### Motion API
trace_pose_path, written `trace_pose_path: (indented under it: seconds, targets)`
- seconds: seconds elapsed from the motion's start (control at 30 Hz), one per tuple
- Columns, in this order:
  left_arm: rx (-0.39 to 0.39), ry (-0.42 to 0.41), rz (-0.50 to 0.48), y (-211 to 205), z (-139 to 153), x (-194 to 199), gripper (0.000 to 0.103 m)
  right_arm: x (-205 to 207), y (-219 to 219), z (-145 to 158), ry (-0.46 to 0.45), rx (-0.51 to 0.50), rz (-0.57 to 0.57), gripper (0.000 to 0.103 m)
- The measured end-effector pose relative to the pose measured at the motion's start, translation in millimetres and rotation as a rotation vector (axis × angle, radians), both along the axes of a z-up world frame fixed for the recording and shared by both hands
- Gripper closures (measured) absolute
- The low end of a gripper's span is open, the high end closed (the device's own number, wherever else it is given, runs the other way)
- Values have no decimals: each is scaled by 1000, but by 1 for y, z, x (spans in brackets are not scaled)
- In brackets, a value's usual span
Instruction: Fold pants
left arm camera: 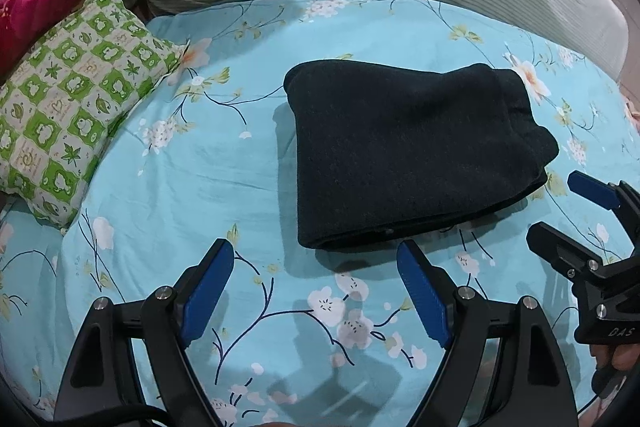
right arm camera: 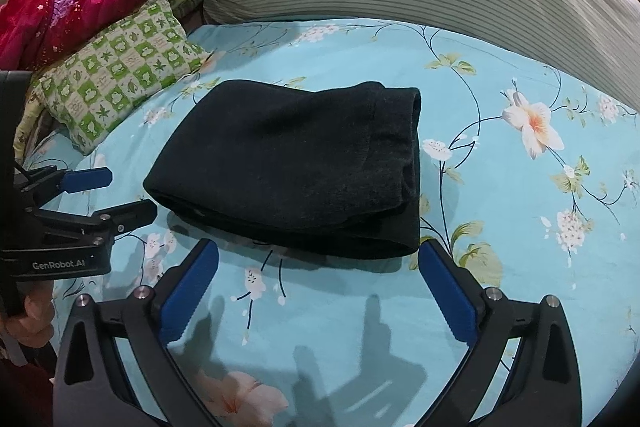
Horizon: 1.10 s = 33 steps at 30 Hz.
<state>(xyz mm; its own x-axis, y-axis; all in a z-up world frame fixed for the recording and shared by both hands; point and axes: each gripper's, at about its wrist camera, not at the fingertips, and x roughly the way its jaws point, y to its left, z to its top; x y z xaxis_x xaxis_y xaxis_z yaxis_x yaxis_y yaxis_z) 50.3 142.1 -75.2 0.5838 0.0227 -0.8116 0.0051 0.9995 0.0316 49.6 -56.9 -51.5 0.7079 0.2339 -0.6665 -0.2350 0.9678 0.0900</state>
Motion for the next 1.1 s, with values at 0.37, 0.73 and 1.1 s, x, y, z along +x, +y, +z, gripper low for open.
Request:
trace_pose_path:
  seconds: [0.37,0.73,1.1]
  targets:
    - [7,6,-2,0,-4,0,19,1,6,-6,11,2,2,3]
    - [8,9,-3,0,-4,0,18,1,12,-8,10,2,2,3]
    - [12,12,-7,-1,-5,0,18,1,11,-9,9,2,-3,3]
